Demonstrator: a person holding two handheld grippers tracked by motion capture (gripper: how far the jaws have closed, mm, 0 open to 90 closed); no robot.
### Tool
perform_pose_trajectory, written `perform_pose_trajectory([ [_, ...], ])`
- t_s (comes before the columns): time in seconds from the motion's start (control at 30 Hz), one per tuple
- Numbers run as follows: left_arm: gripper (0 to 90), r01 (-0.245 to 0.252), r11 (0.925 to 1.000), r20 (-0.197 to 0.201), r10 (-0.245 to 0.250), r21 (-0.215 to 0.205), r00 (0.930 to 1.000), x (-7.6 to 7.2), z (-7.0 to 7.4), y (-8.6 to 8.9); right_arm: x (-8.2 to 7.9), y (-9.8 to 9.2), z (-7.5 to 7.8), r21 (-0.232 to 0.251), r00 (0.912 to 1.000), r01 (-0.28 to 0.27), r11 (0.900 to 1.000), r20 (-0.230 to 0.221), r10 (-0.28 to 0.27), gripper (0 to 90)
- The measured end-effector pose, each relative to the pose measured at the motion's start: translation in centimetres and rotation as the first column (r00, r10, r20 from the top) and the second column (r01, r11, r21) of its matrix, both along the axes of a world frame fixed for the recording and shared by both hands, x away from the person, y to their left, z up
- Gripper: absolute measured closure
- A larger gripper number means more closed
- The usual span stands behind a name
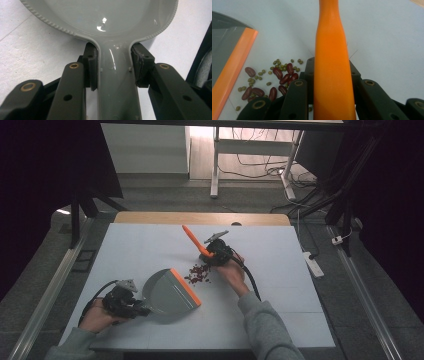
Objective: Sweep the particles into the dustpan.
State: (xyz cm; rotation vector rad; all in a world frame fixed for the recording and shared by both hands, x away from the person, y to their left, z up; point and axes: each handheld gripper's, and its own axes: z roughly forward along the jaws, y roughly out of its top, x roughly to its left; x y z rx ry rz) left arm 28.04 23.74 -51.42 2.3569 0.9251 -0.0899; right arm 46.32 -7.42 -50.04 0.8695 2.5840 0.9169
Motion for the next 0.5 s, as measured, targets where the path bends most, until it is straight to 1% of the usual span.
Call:
perform_pose_trajectory([
  [0.27,61.0,0.0,1.0,-0.002,0.0,0.001,1.0,0.0,0.0,0.0,-0.8,0.7,-0.1,-0.002,0.9998,-0.017,1.0,-0.001,0.017,70.9],
  [0.33,61.1,0.001,1.0,-0.001,-0.001,0.001,1.0,0.0,0.0,-0.1,-1.0,0.8,-0.1,0.002,0.9997,-0.023,1.0,-0.002,0.023,70.9],
  [0.47,61.0,0.0,1.0,-0.001,0.0,0.0,1.0,0.0,0.0,-0.1,-1.3,0.9,-0.1,0.026,0.9994,-0.03,0.999,-0.018,0.03,70.9],
  [0.5,61.0,0.0,1.0,-0.001,0.0,0.002,1.0,0.0,0.0,-0.1,-1.4,1.0,-0.1,0.021,0.9993,-0.033,0.999,-0.016,0.033,70.9],
])
